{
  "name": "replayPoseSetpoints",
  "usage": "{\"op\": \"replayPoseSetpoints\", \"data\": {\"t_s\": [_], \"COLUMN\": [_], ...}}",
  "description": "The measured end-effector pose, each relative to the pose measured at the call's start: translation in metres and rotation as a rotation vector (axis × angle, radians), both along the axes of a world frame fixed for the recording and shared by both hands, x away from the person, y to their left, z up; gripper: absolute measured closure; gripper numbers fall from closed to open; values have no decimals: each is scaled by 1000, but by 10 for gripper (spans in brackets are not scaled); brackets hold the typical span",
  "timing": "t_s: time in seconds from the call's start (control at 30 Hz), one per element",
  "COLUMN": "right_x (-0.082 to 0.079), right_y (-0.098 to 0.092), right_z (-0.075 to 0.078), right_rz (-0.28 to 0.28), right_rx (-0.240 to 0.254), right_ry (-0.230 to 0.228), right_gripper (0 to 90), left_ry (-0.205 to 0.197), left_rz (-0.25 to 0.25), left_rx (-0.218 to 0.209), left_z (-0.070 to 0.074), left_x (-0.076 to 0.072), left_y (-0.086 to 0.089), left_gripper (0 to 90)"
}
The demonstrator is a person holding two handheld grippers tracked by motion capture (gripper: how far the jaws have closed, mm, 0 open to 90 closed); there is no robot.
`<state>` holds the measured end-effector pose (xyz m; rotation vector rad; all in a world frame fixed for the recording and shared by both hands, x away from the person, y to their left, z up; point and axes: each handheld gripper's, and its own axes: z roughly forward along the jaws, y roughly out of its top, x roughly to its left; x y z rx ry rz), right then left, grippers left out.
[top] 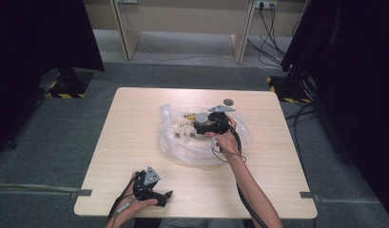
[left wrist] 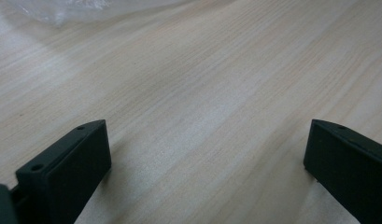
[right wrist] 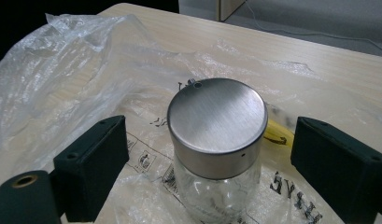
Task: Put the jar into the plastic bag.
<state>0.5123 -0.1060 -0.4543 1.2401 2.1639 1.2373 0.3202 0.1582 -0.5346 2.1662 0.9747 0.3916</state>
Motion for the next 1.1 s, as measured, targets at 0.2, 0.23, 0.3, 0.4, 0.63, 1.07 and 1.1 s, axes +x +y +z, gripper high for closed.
{"op": "replayPoseSetpoints", "data": {"t_s": [0.2,0.23,0.3,0.4,0.63,1.07,1.1], "right_x": [-10,-12,-16,-21,-32,-55,-57], "right_y": [-8,-8,-10,-11,-11,-14,-14], "right_z": [5,5,7,9,12,15,15], "right_rz": [13,18,25,33,49,87,88], "right_rx": [35,39,46,47,51,66,65], "right_ry": [4,6,3,-3,-15,-39,-42], "right_gripper": [69,67,66,66,61,64,65], "left_ry": [1,1,1,-1,1,0,1], "left_rz": [3,3,2,2,3,2,3], "left_rx": [1,1,2,4,2,3,2], "left_z": [0,0,0,0,0,0,0], "left_x": [0,0,0,0,0,0,0], "left_y": [0,0,0,0,0,0,0], "left_gripper": [0,0,0,0,0,0,0]}}
